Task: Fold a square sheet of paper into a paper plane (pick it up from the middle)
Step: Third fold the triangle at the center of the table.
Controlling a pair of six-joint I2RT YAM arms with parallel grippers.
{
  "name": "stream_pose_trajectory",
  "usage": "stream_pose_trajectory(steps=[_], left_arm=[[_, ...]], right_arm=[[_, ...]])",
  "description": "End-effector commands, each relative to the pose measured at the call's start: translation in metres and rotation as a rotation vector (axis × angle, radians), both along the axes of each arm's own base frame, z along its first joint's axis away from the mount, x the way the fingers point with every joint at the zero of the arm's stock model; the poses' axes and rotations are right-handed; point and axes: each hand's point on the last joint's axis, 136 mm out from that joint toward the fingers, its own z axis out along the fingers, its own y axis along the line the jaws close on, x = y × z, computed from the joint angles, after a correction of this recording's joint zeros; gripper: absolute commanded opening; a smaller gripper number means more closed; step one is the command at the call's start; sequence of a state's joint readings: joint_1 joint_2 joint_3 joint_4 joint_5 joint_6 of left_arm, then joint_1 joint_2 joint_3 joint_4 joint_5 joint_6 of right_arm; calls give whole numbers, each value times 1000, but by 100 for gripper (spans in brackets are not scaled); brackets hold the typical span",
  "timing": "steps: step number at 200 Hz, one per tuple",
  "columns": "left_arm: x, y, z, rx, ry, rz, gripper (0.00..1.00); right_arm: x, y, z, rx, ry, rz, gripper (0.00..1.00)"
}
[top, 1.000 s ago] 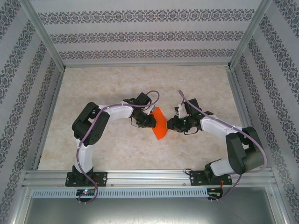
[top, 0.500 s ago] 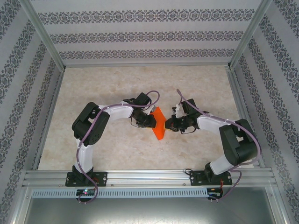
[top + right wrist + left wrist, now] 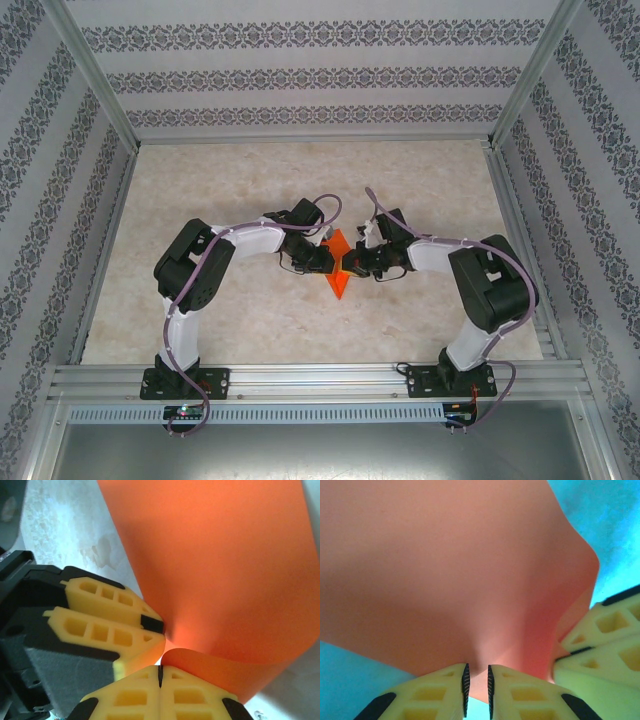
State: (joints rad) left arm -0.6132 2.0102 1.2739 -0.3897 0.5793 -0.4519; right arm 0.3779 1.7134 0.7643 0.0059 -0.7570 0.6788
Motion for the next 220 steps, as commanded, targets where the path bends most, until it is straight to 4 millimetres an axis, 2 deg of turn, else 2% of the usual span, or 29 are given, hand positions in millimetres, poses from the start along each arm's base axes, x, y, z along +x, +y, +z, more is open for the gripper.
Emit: stream_pose_trajectory(steps=[1, 71, 99, 125, 162, 220], left_arm=[[-8, 8, -4, 12, 47, -2, 22], [3, -2, 24, -69, 18, 15, 23], [12, 1, 37, -79, -10, 32, 29], [19, 8, 42, -71, -25, 42, 29], [30, 16, 33, -55, -17, 56, 27], [29, 19, 8, -11, 27, 52, 24]], right_arm=[[4, 10, 2, 12, -17, 25, 1], [2, 11, -13, -42, 2, 50, 0], [0, 9, -18, -64, 12, 59, 0], [-2, 11, -19, -73, 12, 69, 1], [-1, 11, -17, -73, 8, 68, 1], [4, 19, -6, -50, -17, 70, 1]])
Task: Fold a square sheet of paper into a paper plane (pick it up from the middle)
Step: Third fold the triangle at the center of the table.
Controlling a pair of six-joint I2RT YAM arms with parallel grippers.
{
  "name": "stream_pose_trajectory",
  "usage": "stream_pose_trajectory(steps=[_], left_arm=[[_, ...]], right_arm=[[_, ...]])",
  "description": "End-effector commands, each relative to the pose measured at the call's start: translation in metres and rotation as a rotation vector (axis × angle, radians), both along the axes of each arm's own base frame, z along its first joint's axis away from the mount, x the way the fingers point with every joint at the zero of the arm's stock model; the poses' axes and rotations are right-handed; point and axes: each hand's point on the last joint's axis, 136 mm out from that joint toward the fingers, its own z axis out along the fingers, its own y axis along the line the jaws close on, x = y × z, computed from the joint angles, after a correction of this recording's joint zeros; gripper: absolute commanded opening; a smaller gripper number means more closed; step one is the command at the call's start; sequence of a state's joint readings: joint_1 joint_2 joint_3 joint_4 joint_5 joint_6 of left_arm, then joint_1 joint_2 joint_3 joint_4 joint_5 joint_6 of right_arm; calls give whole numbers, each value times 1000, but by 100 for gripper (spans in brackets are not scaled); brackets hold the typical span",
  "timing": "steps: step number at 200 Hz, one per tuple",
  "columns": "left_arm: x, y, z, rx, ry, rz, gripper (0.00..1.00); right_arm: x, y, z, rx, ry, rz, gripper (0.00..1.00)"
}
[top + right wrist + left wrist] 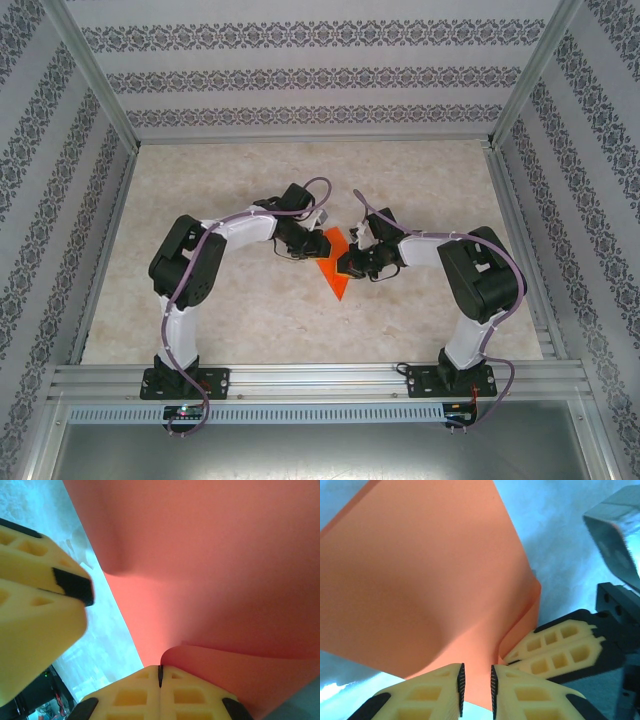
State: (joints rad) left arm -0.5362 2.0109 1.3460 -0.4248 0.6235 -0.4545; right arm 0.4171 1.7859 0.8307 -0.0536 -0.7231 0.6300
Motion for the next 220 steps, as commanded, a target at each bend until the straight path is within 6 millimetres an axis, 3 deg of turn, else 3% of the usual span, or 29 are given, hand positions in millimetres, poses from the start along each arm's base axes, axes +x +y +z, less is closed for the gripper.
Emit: stream_pose_trajectory(steps=[1, 60, 220], left_arm=[[-4, 8, -15, 42, 34, -12, 24], [-4, 16, -23, 65, 50, 7, 15], [-9, 15, -29, 46, 75, 9, 15]], right_arm=[[4, 9, 8, 7, -29, 18, 1], [3, 15, 7, 13, -22, 28, 1], [6, 19, -6, 17, -3, 6, 1]])
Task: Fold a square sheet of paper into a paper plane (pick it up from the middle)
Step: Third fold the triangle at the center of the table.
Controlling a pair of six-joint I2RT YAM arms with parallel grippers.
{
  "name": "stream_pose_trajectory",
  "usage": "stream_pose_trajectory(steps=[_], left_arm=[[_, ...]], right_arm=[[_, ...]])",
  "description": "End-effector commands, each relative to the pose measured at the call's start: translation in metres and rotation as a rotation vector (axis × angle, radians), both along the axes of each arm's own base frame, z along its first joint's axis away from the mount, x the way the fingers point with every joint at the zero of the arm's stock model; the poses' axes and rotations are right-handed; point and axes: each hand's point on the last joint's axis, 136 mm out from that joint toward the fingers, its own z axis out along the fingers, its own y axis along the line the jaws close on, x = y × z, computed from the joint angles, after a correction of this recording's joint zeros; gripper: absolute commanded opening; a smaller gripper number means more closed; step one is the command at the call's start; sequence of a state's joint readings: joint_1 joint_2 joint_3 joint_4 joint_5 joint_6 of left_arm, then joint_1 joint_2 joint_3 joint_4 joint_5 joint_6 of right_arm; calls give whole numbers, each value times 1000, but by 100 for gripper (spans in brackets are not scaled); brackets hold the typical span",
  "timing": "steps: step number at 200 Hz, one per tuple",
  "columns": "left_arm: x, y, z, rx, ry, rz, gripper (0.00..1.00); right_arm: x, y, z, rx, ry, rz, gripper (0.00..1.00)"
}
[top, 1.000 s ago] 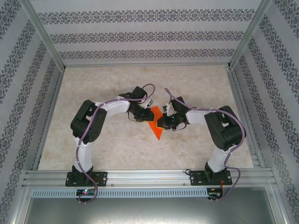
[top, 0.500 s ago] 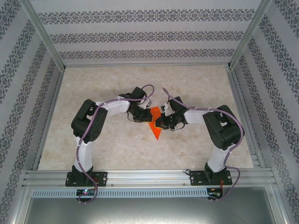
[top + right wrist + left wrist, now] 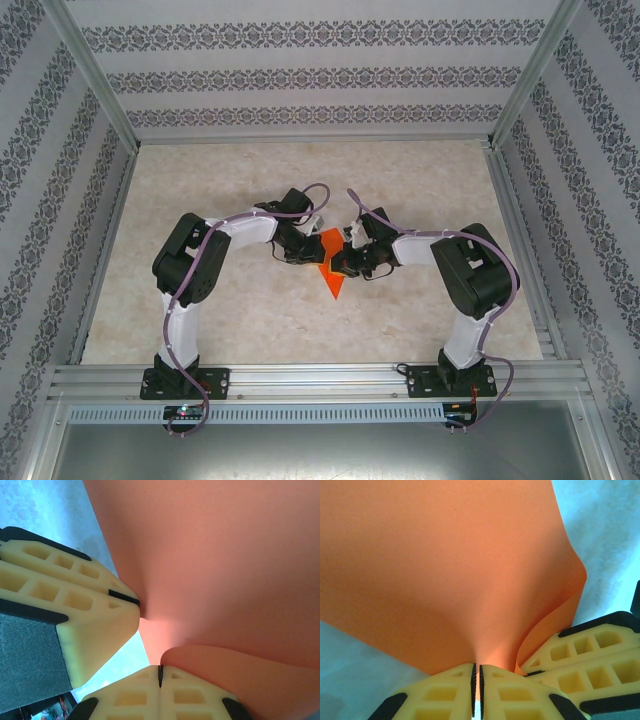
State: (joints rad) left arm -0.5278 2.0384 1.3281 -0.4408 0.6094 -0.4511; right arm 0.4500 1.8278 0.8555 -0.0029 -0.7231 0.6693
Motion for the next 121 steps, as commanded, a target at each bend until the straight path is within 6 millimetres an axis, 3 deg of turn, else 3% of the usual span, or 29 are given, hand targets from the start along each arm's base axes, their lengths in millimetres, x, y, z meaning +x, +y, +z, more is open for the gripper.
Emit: stream_pose_trajectory(steps=[1, 121], left_arm=[[-4, 5, -10, 3, 32, -1, 15], [-5, 6, -16, 6, 50, -4, 15]], right_arm=[[2, 4, -4, 1, -2, -1, 1], [4, 10, -1, 55, -1, -9, 1]])
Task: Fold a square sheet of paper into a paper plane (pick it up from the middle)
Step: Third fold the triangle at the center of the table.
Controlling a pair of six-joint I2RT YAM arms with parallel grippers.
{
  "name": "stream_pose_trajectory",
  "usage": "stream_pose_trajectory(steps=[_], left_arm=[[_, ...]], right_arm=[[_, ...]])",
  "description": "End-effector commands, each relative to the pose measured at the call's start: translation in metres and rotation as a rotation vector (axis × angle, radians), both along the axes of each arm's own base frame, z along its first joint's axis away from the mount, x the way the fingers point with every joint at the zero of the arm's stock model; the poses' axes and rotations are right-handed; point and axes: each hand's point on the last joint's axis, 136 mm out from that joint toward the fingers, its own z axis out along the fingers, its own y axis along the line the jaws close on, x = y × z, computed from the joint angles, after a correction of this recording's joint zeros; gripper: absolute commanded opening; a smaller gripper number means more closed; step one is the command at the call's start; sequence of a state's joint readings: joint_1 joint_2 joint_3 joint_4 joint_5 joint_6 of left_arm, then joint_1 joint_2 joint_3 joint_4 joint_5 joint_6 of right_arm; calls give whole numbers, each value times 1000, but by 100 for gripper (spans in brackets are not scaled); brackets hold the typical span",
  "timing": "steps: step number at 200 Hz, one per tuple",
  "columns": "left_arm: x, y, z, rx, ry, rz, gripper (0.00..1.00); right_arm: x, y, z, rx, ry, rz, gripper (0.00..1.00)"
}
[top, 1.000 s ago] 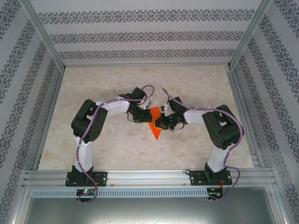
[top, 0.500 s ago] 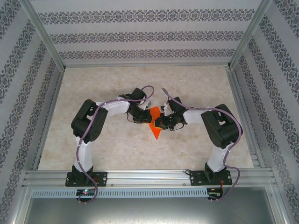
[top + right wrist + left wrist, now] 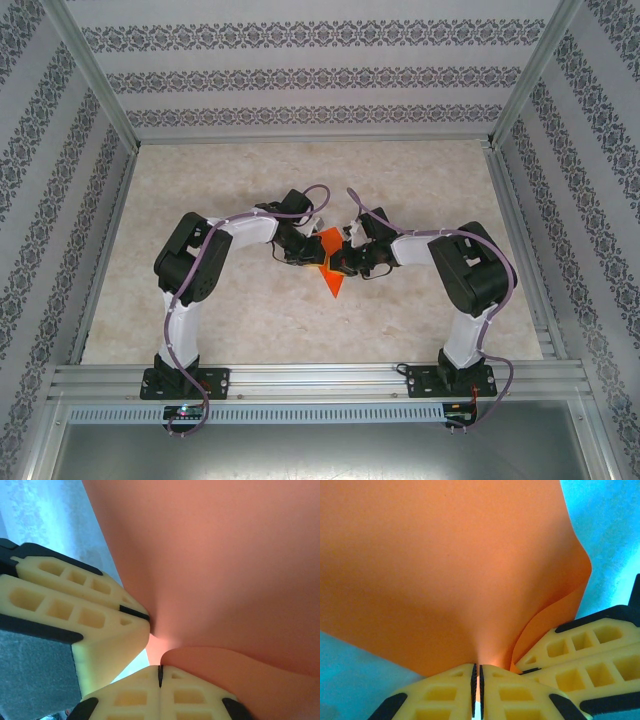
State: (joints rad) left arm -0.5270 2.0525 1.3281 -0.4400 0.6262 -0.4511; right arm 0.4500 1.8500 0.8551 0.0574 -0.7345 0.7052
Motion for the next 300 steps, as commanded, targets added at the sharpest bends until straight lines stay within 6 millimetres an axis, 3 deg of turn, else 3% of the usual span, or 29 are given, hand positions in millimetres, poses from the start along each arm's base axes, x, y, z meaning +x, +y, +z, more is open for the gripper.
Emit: stream_pose_trajectory(steps=[1, 155, 221, 256, 300], left_arm=[[-3, 7, -11, 12, 30, 0, 15], [-1, 4, -3, -7, 20, -4, 16], [4, -2, 18, -45, -10, 5, 20], [9, 5, 34, -40, -49, 27, 24], [13, 17, 49, -40, -79, 61, 34]], right_arm=[[-2, 6, 0, 28, 2, 8, 1], [-11, -5, -25, -76, 39, 35, 4], [-15, -7, -29, -89, 44, 42, 24], [-17, -7, -27, -85, 41, 41, 31], [-17, -7, -22, -73, 30, 34, 34]])
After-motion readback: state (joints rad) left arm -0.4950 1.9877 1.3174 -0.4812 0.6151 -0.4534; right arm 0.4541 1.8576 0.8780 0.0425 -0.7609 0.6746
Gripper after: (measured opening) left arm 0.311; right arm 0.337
